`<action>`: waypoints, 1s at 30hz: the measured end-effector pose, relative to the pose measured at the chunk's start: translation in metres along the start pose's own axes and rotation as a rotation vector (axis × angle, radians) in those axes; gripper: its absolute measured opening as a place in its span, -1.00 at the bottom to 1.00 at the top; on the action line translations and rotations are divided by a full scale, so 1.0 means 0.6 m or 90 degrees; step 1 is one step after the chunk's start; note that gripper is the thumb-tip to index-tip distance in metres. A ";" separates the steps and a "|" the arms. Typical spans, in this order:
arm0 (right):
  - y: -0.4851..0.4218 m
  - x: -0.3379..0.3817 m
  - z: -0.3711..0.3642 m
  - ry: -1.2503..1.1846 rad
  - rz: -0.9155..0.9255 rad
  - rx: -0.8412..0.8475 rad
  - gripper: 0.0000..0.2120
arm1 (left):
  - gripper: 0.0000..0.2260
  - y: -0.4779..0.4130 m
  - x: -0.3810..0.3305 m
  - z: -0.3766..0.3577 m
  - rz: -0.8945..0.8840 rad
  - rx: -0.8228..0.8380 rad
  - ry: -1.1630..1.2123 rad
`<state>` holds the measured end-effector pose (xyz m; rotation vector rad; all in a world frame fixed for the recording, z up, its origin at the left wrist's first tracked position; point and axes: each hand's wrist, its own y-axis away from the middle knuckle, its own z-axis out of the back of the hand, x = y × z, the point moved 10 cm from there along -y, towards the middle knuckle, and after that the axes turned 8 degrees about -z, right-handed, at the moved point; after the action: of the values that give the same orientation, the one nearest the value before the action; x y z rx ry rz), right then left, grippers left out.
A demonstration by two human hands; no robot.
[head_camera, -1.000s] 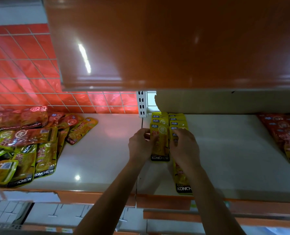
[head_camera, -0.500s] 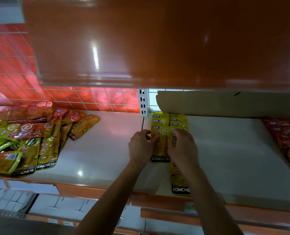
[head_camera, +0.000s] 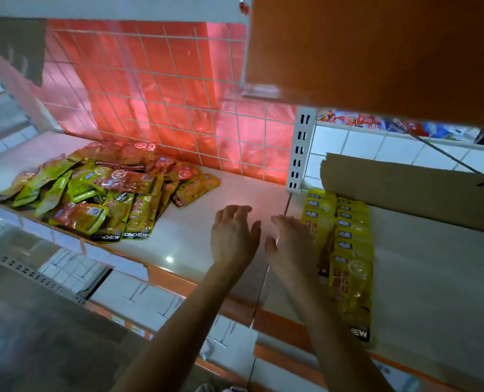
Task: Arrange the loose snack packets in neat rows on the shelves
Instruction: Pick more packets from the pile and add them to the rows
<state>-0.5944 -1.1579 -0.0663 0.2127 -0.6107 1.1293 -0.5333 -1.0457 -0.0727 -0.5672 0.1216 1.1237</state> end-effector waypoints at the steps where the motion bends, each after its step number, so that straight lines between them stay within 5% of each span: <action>1: -0.002 0.015 -0.013 0.005 0.009 0.006 -0.64 | -0.65 -0.001 0.015 0.005 0.006 0.001 -0.011; 17: -0.104 0.233 -0.220 0.042 0.018 0.111 -0.69 | -0.47 -0.020 0.318 0.093 0.182 0.068 -0.234; 22: -0.131 0.256 -0.264 0.099 0.043 0.112 -0.58 | -0.60 -0.017 0.312 0.090 0.140 0.029 -0.206; 30: -0.125 0.221 -0.248 0.146 -0.019 0.061 -0.68 | -0.74 -0.017 0.289 0.067 0.052 0.035 -0.155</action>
<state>-0.4374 -1.0185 -0.1035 0.1714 -0.3498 1.1370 -0.4548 -0.8875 -0.0991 -0.3749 -0.0357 1.2563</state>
